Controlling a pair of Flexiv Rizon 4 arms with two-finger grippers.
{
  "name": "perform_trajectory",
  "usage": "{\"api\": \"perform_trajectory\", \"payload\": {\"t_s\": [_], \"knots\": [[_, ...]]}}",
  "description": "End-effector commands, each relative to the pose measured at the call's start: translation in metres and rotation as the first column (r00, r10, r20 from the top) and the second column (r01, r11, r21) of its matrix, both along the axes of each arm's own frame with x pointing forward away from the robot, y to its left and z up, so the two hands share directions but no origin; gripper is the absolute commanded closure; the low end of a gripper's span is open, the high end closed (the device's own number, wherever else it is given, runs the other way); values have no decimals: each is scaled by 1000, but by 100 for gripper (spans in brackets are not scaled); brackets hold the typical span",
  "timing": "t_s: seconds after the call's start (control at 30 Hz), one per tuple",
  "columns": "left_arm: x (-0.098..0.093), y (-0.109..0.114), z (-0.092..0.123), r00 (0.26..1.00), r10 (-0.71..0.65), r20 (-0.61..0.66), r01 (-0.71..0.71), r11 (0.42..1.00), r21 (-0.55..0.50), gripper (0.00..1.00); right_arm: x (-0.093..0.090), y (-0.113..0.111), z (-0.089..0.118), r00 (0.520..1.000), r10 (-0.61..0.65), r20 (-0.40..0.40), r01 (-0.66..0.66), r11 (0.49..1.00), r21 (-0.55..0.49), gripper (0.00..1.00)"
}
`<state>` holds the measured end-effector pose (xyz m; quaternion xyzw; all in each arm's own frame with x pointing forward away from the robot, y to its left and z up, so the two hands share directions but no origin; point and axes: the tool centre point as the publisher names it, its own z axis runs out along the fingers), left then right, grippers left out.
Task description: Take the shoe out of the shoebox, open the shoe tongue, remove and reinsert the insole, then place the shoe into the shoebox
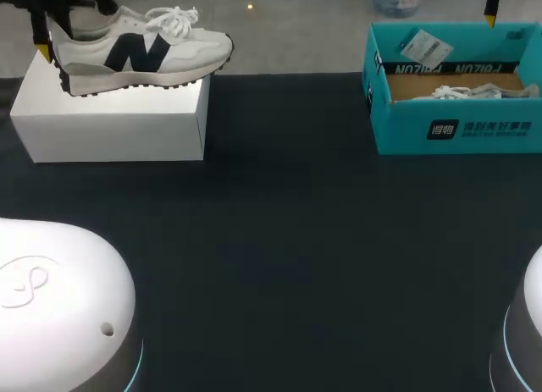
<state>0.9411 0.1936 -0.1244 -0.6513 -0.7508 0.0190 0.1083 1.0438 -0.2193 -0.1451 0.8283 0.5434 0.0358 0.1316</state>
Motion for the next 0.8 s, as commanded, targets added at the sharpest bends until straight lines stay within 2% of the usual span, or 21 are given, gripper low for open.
{"api": "perform_trajectory", "payload": {"t_s": [0.03, 0.47, 0.8], "knots": [[-7, 1, 0, 892, -91, 442, 70, 996, 64, 100, 0, 0, 0, 1000, 0, 1, 0, 1000, 0, 0], [-13, -6, -18, 930, -131, 343, 126, 991, 37, 100, 0, 0, 0, 1000, 0, 1, 0, 1000, 0, 0], [-13, -6, -18, 930, -131, 343, 126, 991, 37, 100, 0, 0, 0, 1000, 0, 1, 0, 1000, 0, 0]]}}
